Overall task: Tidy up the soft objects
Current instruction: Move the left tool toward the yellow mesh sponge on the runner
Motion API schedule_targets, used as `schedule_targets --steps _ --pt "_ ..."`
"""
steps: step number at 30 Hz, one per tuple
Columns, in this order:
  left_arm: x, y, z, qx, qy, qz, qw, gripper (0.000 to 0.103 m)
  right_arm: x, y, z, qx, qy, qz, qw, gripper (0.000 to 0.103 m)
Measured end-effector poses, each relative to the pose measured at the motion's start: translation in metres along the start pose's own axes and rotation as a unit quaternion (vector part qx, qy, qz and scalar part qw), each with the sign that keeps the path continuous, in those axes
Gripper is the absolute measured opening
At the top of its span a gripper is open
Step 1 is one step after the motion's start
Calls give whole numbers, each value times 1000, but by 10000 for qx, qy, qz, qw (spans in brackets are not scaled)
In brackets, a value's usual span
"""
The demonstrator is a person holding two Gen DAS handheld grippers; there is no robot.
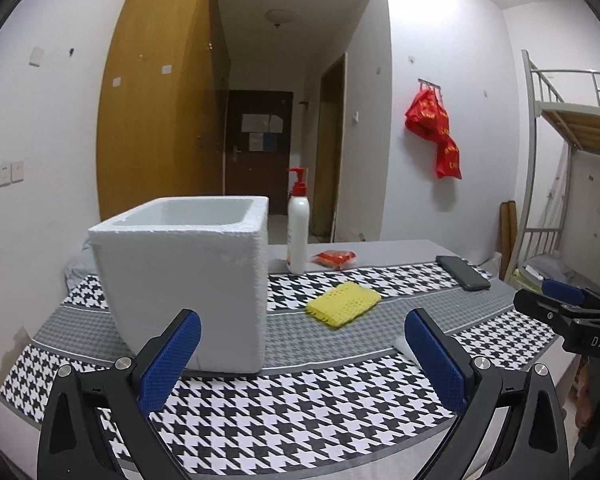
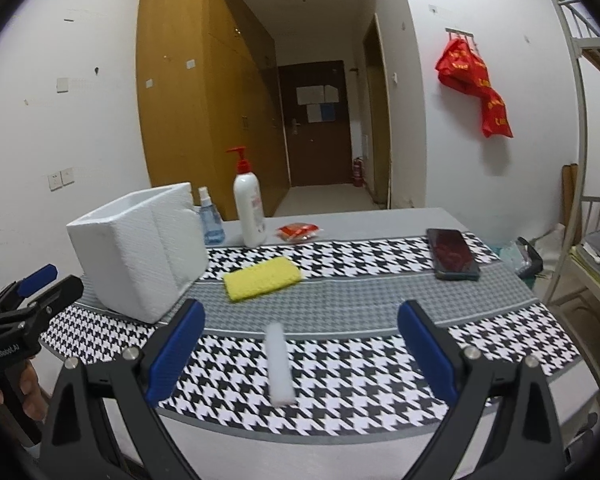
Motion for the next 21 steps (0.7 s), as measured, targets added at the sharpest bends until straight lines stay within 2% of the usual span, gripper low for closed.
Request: schedule_targets --steps 10,21 --pt "16 -8 11 42 -225 201 9995 102 31 -10 34 -348 -510 75 9981 99" --pt "32 -19 25 -21 -460 248 9986 102 70 -27 60 -452 -1023 -109 9937 99"
Point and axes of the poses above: each gripper's, at about its wrist camera, not at the fingertips, and x roughly the way its jaws point, y to its right, z to its underside, the point moved 7 cm from there along x, roughly the way its jaws point, and after that the axes turned 7 degrees about z, right-handed, at the moved point
